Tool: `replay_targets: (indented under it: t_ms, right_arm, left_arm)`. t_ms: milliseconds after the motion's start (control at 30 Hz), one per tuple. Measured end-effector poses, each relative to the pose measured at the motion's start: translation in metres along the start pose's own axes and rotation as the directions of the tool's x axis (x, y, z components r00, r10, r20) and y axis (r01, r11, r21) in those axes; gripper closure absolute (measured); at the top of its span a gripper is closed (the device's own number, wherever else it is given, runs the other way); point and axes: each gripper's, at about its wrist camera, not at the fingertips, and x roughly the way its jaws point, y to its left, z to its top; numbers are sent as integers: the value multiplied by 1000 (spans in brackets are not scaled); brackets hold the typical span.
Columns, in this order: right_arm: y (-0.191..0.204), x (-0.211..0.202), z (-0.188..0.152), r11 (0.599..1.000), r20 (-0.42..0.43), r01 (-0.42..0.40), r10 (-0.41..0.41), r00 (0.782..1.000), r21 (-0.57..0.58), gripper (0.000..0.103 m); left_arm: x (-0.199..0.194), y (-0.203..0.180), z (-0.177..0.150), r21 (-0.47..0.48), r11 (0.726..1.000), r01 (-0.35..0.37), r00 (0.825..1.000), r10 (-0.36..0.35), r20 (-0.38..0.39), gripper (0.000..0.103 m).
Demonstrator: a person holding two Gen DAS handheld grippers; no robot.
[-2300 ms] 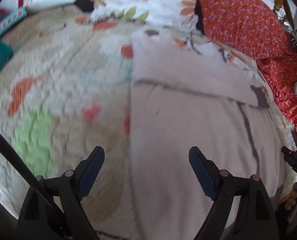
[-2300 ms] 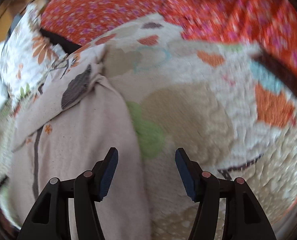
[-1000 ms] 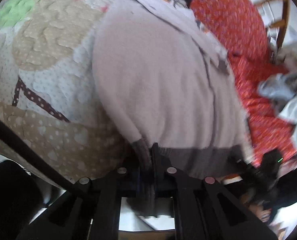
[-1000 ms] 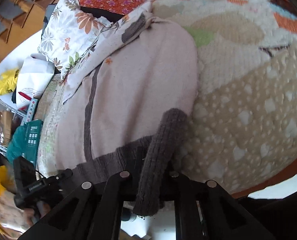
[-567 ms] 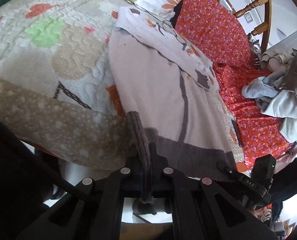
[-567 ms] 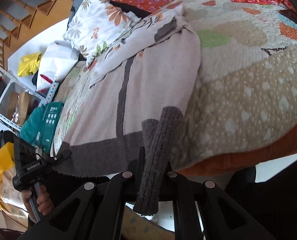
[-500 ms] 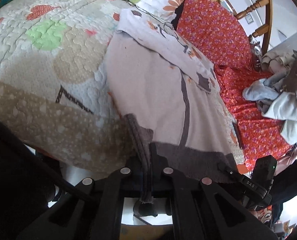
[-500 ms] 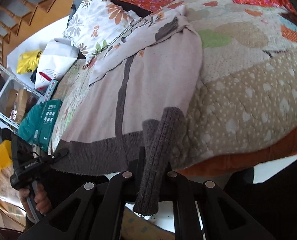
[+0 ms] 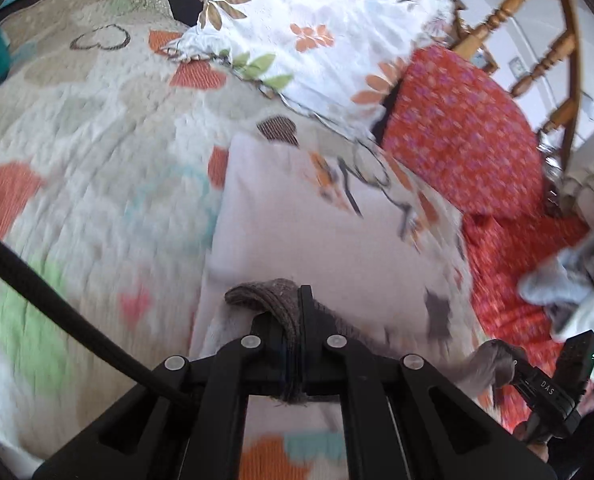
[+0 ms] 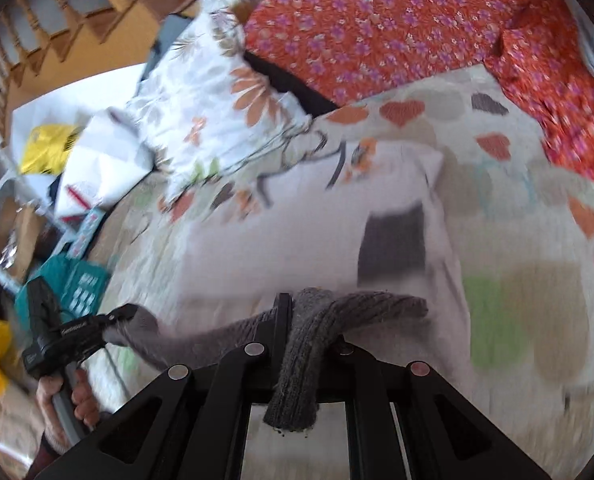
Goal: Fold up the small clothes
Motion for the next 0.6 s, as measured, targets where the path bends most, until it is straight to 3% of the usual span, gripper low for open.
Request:
replay_targets:
  t_ms: [200,367,433,533,567,600]
  right_arm:
    - [-26,96,63,980,-44,197,-197,979,4,96]
    - [-57,144,81,980,-86,182,-175,981,81,95]
    - [-64,156,87,985,-91,151,-143,986,86,95]
    - [-76,167,95,986,-79,115,-106,991,119,89]
    - [-80,168,97,983,-71,113,-104,992,143,79]
    - [-82,167,99,979,-57,127,-119,991,159,55]
  left_arm:
    - [74,3,56,8,996,-94,995,95,-19,99]
    - [110,5,80,7,995,-104,994,105,-38,98]
    - [113,4,85,8,994,-113,993,113,-16,85]
    - [103,9,95,-32,988,-151,985,153,84,46]
    - [95,13,98,-69,983,-170,975,178,131,39]
    - [89,17,100,-102,978,-183,968,197,153,37]
